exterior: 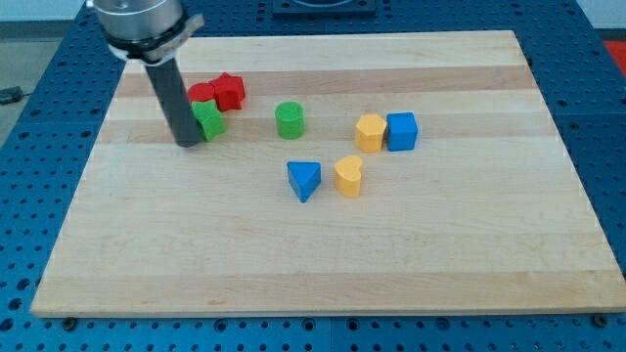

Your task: Move your arm towards the green circle

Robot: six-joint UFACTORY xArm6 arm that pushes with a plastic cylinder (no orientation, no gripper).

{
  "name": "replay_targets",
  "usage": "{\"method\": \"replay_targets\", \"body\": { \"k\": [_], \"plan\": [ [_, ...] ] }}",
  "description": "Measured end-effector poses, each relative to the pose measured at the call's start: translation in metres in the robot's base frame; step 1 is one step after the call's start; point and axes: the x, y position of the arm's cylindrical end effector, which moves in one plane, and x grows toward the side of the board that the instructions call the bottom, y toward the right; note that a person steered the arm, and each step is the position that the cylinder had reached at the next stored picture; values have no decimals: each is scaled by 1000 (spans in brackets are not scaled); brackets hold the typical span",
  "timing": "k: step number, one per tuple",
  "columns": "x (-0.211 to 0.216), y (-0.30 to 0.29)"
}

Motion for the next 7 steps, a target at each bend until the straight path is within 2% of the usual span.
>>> {"method": "replay_targets", "body": {
  "k": [1,2,3,4,5,6,7],
  "plan": [
    [2,-40],
    [-36,-46],
    [-99,-46],
    [-143,-25],
    [-173,59],
    [-145,149],
    [-76,162]
  ]
}}
